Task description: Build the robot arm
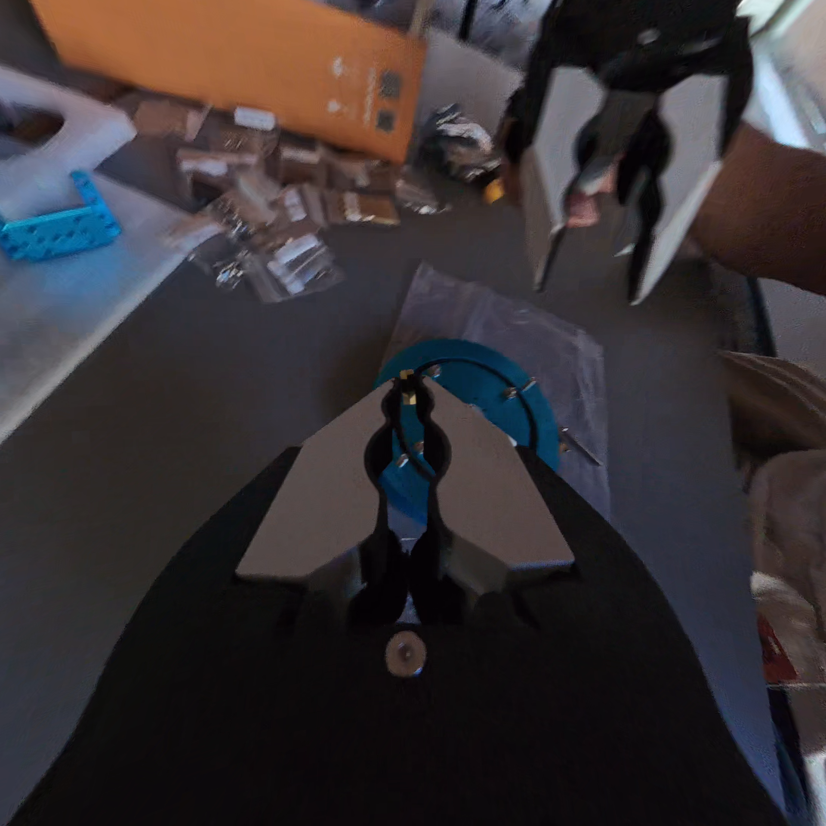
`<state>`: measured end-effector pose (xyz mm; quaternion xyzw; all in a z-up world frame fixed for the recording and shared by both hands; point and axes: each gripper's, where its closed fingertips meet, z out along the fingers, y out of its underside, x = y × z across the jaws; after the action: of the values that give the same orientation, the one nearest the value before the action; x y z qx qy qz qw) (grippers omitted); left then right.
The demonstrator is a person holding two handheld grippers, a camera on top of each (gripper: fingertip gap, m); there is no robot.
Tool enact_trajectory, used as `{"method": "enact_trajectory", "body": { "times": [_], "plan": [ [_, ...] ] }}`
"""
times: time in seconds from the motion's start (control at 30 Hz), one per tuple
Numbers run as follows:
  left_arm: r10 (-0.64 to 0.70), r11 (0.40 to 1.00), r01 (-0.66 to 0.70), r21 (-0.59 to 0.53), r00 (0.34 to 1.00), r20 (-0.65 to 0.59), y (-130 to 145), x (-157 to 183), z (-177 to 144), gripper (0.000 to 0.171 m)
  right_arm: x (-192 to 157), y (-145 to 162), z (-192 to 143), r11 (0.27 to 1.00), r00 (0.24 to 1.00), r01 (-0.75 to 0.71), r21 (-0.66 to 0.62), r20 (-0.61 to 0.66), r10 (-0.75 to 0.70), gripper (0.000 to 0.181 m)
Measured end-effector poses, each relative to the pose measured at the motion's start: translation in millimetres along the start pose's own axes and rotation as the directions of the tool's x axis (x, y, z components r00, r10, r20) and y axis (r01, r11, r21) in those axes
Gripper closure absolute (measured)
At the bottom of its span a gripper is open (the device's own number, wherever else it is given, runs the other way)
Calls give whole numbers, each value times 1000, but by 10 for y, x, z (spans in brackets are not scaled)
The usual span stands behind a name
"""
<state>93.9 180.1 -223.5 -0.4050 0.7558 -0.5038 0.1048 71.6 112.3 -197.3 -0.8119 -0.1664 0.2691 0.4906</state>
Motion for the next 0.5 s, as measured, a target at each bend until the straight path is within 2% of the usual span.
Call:
{"method": "enact_trajectory", "body": {
  "times": [0.07, 0.17, 0.23, 0.33, 0.4, 0.5],
  "plan": [
    [30, 992, -19, 127, 996, -87, -167, 190, -89, 166, -1, -104, 69, 992, 992, 114, -50, 62, -110, 140],
    [61, 966, -38, 258, 995, -82, -249, 206, -205, 167, 171, -152, 195, 957, 966, 257, -133, 74, -249, 133],
    [69, 962, -55, 268, 997, -42, -180, 131, -225, 167, 338, -160, 260, 936, 948, 317, -154, 52, -313, 137],
    [80, 961, -68, 270, 996, -35, -91, 97, -251, 167, 403, -228, 362, 940, 941, 328, -95, 119, -316, 154],
    [68, 953, -43, 301, 995, -74, -74, 122, -295, 167, 408, -269, 433, 945, 937, 322, -61, 164, -308, 156],
    [-25, 946, 85, 314, 981, -191, -63, 191, -326, 166, 330, -353, 512, 928, 909, 371, 27, 197, -368, 165]
  ]
}}
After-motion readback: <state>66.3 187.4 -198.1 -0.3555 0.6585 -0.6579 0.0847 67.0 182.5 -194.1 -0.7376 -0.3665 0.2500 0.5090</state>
